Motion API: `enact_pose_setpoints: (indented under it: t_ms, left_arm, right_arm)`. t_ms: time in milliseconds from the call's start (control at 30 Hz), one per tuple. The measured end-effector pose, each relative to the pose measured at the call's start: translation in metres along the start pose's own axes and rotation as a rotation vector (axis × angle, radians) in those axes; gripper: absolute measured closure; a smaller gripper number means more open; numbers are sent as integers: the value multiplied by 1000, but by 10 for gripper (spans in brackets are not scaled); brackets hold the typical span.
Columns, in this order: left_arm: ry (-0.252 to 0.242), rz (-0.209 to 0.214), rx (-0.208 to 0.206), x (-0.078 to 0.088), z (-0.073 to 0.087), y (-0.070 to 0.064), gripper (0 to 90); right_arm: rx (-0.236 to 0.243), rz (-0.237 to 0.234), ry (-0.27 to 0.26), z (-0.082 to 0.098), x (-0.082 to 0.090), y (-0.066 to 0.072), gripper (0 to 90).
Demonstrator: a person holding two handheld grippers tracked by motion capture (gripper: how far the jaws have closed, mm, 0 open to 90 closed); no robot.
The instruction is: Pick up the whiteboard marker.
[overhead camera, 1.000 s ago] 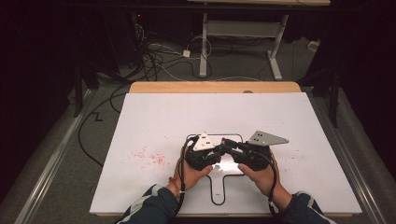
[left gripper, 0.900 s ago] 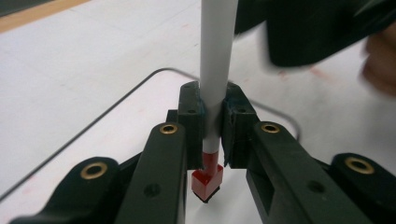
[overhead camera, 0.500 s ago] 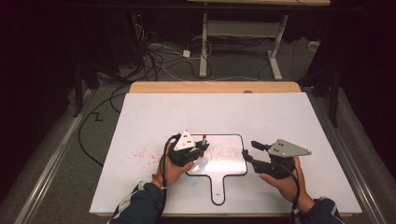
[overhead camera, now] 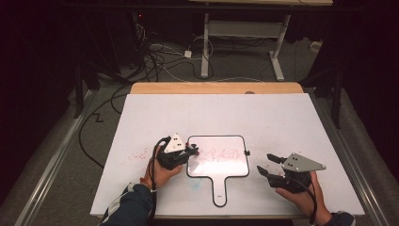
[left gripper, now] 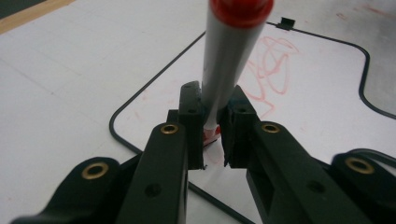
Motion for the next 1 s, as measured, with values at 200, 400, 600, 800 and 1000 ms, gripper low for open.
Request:
enact_pose_setpoints:
  t_ms: [200,400,600,800,1000]
  left_arm:
    - [66,31,19,-22,-13,-9,787]
    - [121,141,6,-47,-27,-45,787]
    - [188,144,-73,-59,-34,-65,787]
    - [237,42,-29,-37,-27,-31,787]
    - [299,-8,6,-12,-19,-7,787]
  right_arm:
    - [-4,3,1,-1,-5,-1,431]
    - [-8,8,5,-1,-5,-3,427]
    - [-9,25,11,0,-3,-8,420]
    - [-6,47,27,3,-1,-12,418]
    - [-9,73,42,4,0,-17,416]
Point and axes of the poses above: each handheld gripper's, and its own axes: x roughly backward along the jaws, z roughly out of its underside, y roughly to its left, the point moved 9 cm from there along -x, roughly forward along the jaws, and after that the axes turned 12 degrees about -y, right-handed, at the moved point
